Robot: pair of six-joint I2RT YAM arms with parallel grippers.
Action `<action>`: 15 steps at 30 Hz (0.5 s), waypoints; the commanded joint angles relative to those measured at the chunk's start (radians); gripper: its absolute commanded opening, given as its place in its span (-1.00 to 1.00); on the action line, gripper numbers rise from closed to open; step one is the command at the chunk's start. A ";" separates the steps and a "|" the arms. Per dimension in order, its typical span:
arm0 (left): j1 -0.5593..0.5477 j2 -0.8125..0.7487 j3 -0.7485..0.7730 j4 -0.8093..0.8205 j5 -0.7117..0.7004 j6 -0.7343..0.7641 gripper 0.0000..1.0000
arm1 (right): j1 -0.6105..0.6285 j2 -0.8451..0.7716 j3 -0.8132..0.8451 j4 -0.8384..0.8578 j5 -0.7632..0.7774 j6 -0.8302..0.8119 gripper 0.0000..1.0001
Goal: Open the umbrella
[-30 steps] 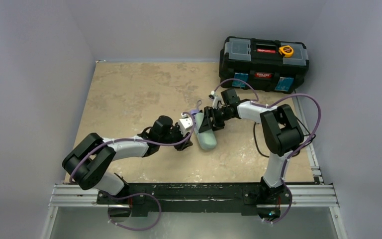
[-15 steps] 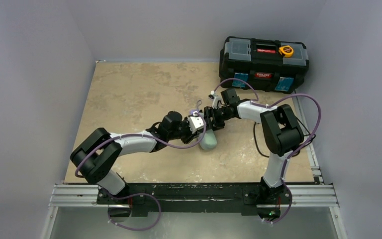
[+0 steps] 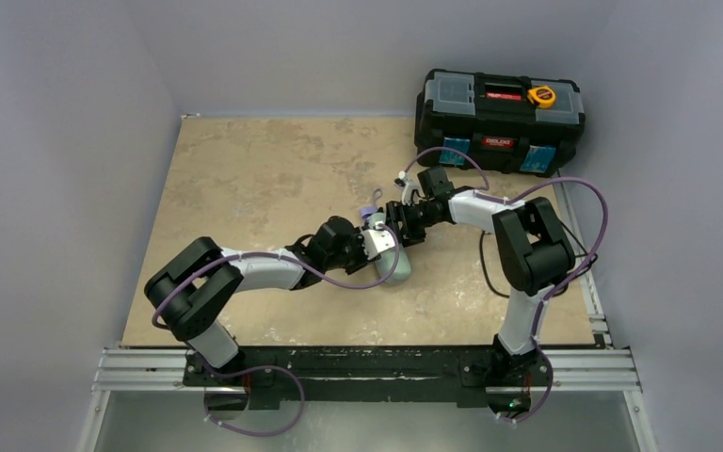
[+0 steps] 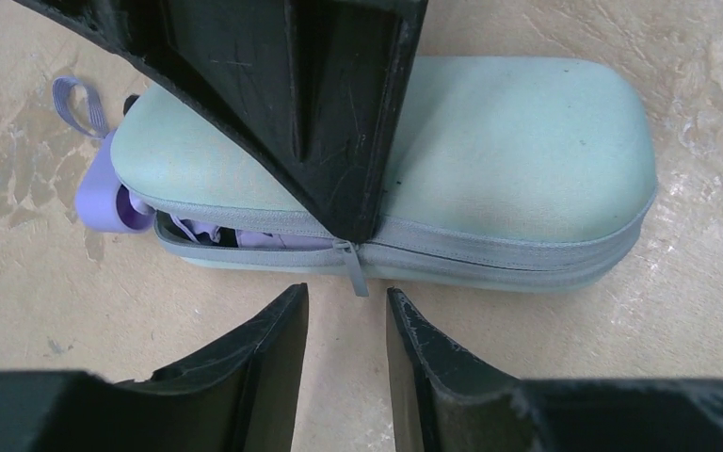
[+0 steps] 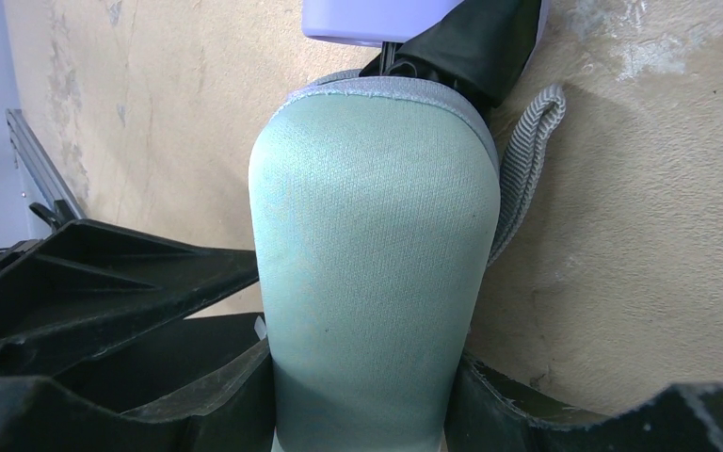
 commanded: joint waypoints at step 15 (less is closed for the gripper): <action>-0.013 0.046 0.099 0.042 -0.025 0.040 -0.64 | 0.001 0.005 0.020 -0.008 0.110 -0.065 -0.48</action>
